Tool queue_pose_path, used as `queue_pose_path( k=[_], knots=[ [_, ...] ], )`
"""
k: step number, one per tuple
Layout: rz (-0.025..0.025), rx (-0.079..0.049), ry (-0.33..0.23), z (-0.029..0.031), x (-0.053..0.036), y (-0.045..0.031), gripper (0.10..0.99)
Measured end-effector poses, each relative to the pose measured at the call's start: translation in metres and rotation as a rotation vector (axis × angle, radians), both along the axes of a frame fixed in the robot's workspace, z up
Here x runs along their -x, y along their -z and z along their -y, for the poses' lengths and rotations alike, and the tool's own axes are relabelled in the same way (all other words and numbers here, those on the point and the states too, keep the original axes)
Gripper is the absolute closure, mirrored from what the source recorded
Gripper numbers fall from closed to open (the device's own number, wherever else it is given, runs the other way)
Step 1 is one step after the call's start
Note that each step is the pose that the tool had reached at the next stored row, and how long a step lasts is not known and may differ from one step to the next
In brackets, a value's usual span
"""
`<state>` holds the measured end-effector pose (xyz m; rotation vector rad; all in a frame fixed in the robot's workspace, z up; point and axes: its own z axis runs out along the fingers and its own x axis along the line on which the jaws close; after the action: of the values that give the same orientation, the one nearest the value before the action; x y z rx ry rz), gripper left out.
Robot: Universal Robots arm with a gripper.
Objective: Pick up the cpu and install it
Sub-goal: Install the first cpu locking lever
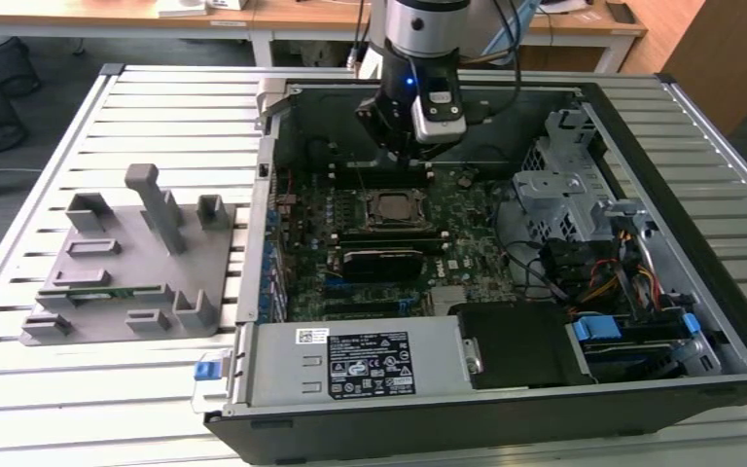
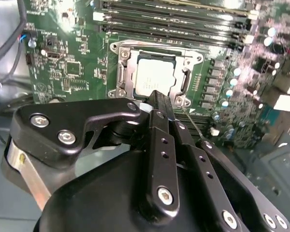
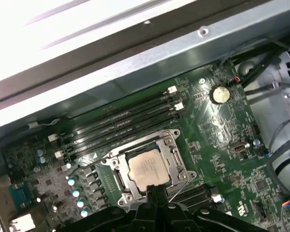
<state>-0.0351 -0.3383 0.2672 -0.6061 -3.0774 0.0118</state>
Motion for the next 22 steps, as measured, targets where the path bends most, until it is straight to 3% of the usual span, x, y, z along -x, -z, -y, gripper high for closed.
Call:
queue_pose_path(
  k=[11, 22],
  knots=[
    [0.0049, -0.001, -0.199, 0.0, 0.0, 0.0029, 0.98],
    [0.0046, -0.001, -0.389, 0.0, 0.0003, 0.0064, 0.98]
  ],
)
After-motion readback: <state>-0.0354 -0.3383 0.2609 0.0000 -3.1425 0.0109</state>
